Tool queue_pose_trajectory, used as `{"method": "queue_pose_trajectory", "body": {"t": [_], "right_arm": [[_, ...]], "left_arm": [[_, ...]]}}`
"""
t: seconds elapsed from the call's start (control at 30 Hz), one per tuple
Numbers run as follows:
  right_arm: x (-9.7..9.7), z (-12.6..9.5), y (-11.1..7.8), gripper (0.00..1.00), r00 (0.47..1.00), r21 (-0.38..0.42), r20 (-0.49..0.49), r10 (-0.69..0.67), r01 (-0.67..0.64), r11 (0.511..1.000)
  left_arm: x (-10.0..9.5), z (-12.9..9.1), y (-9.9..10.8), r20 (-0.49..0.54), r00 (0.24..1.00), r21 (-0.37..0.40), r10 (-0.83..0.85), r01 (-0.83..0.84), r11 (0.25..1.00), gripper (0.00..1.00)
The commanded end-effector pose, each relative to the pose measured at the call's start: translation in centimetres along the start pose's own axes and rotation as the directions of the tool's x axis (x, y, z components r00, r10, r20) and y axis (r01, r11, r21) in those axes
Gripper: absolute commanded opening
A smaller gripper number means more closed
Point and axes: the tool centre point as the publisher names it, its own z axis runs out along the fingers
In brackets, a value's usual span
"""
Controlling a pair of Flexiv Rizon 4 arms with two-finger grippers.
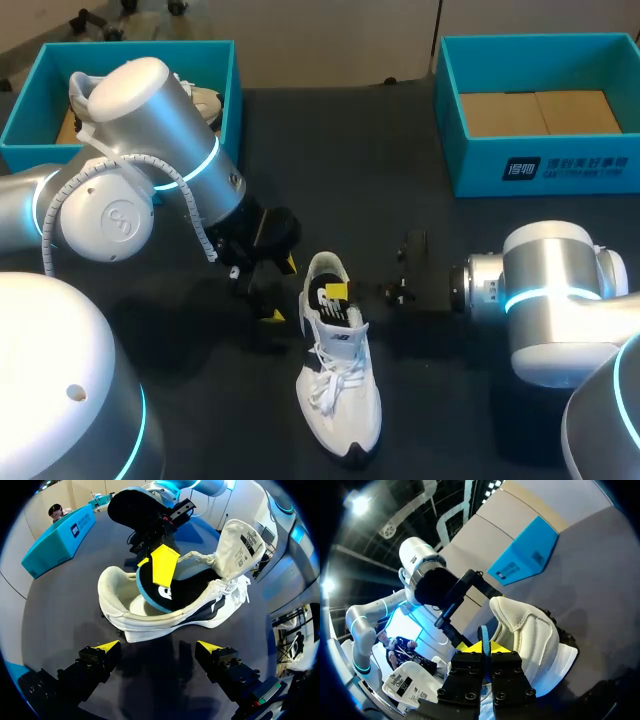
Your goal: Take the shoe out of the shoebox, open the shoe tongue, remove and reinsert the insole, then place the shoe into the shoebox
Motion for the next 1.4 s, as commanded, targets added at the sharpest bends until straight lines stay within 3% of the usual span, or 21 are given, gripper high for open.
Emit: {"method": "queue_pose_trajectory", "body": {"t": [0.03, 0.07, 0.13, 0.4, 0.63, 0.73, 0.8, 1.03, 1.4], "right_arm": [[0.3, -0.1, 0.0, 0.23, 1.0, -0.023, 0.014, -0.027, 0.028, 0.999], [0.4, -0.1, 0.2, 0.31, 0.999, -0.028, 0.015, -0.04, 0.04, 0.999], [0.7, -0.2, 0.6, 0.32, 0.998, -0.036, 0.014, -0.065, 0.066, 0.997], [1.7, -0.3, 1.8, 0.3, 0.992, -0.044, 0.027, -0.126, 0.127, 0.991], [0.8, -0.5, 2.3, 0.27, 0.992, -0.051, 0.027, -0.119, 0.12, 0.991], [0.3, -0.6, 2.4, 0.18, 0.994, -0.062, 0.023, -0.11, 0.111, 0.992], [0.0, -0.6, 2.5, 0.0, 0.995, -0.066, 0.022, -0.102, 0.103, 0.992], [-1.2, -0.7, 2.1, 0.0, 0.998, -0.048, 0.05, -0.046, 0.048, 0.998], [-1.1, -0.5, -0.2, 0.0, 0.995, 0.015, 0.102, 0.008, -0.01, 1.0]], "left_arm": [[0.1, 0.0, 0.0, 0.002, 1.0, -0.003, 0.0, 0.0, 1.0, 1.0], [0.1, 0.0, 0.0, 0.002, 1.0, -0.003, 0.0, 0.0, 1.0, 1.0], [0.1, 0.0, 0.0, 0.002, 1.0, -0.003, 0.0, 0.0, 1.0, 1.0], [0.1, 0.0, 0.0, 0.002, 1.0, -0.003, 0.0, 0.0, 1.0, 1.0], [0.1, 0.0, 0.0, 0.002, 1.0, -0.003, 0.0, 0.0, 1.0, 1.0], [0.1, 0.0, 0.0, 0.002, 1.0, -0.003, 0.0, 0.0, 1.0, 1.0], [0.1, 0.0, 0.0, 0.002, 1.0, -0.003, 0.0, 0.0, 1.0, 1.0], [0.1, 0.0, 0.0, 0.002, 1.0, -0.003, 0.0, 0.0, 1.0, 1.0], [0.1, 0.0, 0.0, 0.002, 1.0, -0.003, 0.0, 0.0, 1.0, 1.0]]}}
